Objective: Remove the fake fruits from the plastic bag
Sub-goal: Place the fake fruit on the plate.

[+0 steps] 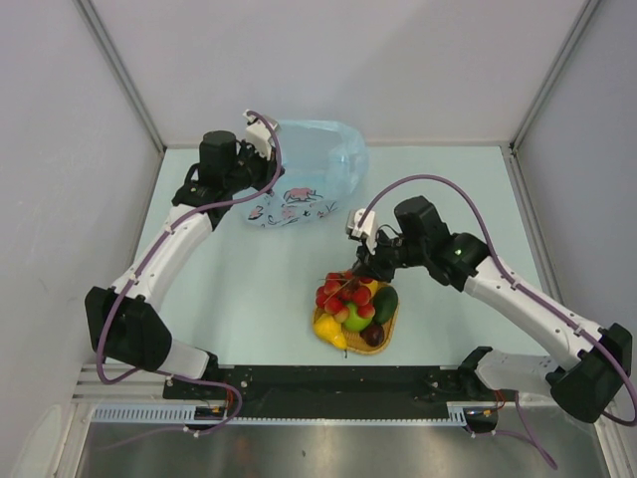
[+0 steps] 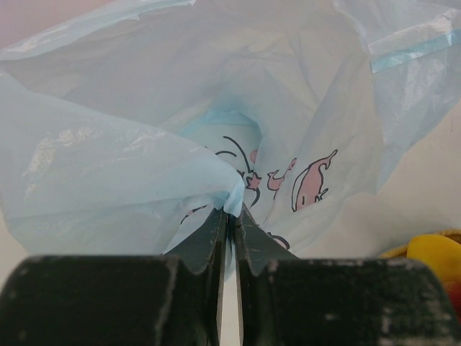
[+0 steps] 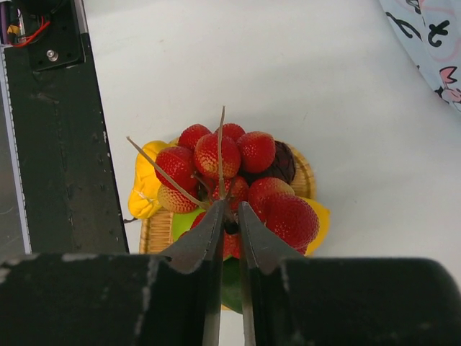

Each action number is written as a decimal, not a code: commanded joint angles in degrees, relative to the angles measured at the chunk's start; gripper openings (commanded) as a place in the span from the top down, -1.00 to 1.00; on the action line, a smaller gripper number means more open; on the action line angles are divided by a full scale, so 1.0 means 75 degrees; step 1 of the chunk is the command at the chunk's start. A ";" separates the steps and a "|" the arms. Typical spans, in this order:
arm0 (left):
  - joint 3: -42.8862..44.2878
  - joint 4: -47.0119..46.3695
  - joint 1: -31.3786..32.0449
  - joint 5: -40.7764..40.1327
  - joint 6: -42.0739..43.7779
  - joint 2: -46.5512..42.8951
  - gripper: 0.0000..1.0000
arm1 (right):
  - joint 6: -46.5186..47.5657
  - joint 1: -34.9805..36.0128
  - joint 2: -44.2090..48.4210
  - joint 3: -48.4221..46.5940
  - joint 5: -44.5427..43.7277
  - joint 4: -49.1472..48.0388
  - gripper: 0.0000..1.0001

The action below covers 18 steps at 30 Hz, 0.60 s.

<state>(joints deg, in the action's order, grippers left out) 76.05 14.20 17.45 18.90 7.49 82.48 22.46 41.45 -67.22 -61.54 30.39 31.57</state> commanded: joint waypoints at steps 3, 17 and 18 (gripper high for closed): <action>0.0020 -0.0276 0.0017 0.0211 -0.0108 -0.0169 0.77 | -0.0100 -0.0113 0.0384 0.0236 -0.0068 0.0103 0.60; 0.0067 -0.0264 0.0028 0.0281 -0.0154 -0.0087 0.76 | -0.0253 -0.0394 0.0595 0.0588 0.0131 0.0009 0.58; 0.0078 -0.0276 0.0028 0.0281 -0.0154 -0.0087 0.76 | -0.0217 -0.0417 0.0596 0.0600 0.0131 0.0032 0.57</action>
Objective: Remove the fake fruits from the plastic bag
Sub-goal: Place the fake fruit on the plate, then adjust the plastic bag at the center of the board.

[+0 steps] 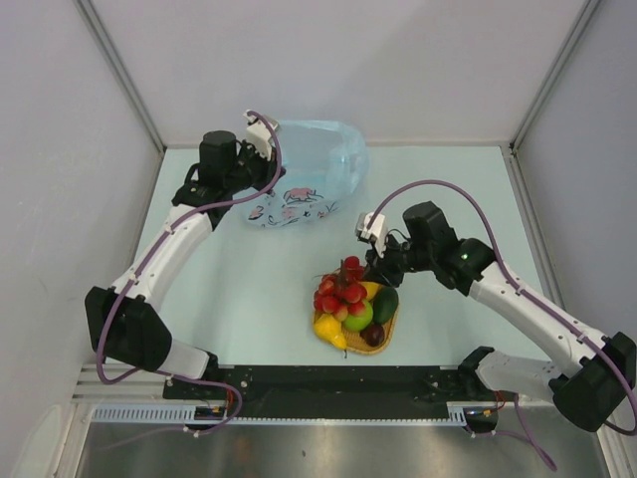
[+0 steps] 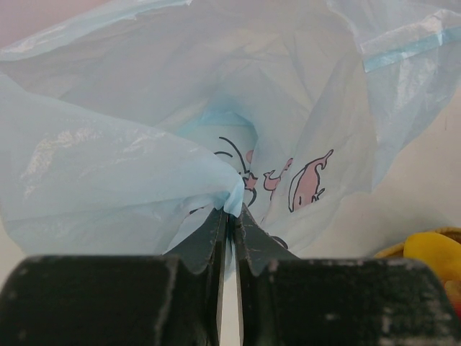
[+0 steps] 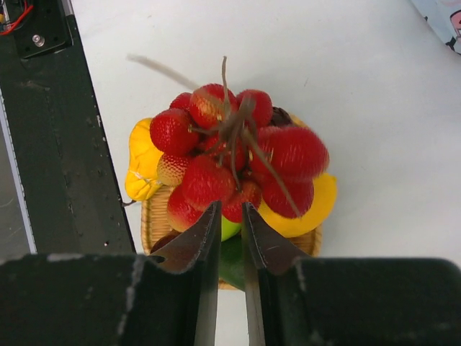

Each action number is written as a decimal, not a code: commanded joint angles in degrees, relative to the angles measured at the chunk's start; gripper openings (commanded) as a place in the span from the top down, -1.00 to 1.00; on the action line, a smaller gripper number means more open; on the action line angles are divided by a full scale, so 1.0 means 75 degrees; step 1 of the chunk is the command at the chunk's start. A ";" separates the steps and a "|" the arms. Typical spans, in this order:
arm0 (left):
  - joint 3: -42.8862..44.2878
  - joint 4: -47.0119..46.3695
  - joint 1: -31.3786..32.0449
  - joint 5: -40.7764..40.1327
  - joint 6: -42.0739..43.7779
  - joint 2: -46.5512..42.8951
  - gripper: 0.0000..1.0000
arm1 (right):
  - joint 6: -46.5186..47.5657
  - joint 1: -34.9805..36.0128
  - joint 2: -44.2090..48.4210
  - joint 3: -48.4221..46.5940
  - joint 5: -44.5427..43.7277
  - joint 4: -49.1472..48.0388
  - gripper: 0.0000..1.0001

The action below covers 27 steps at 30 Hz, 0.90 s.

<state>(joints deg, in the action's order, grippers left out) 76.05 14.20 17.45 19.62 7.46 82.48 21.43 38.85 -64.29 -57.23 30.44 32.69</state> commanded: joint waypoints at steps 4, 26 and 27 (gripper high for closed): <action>0.0102 -0.0264 0.0028 0.0197 -0.0152 -0.0040 0.76 | -0.0080 -0.0082 0.0228 0.0049 0.0149 -0.0151 0.55; 0.0068 0.0732 -0.0054 -0.0401 -0.0562 -0.2276 -0.76 | -0.0607 -0.0304 -0.0064 -0.0139 -0.0156 -0.1018 0.38; 0.0020 0.0895 -0.0054 -0.0157 -0.0573 -0.2557 -0.75 | -0.0747 -0.0340 -0.0076 -0.0150 -0.0167 -0.1053 0.37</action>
<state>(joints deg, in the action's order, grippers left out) 76.05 19.31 17.28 16.71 4.54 70.41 18.28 37.36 -64.36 -57.01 29.74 27.90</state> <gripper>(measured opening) 0.879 0.309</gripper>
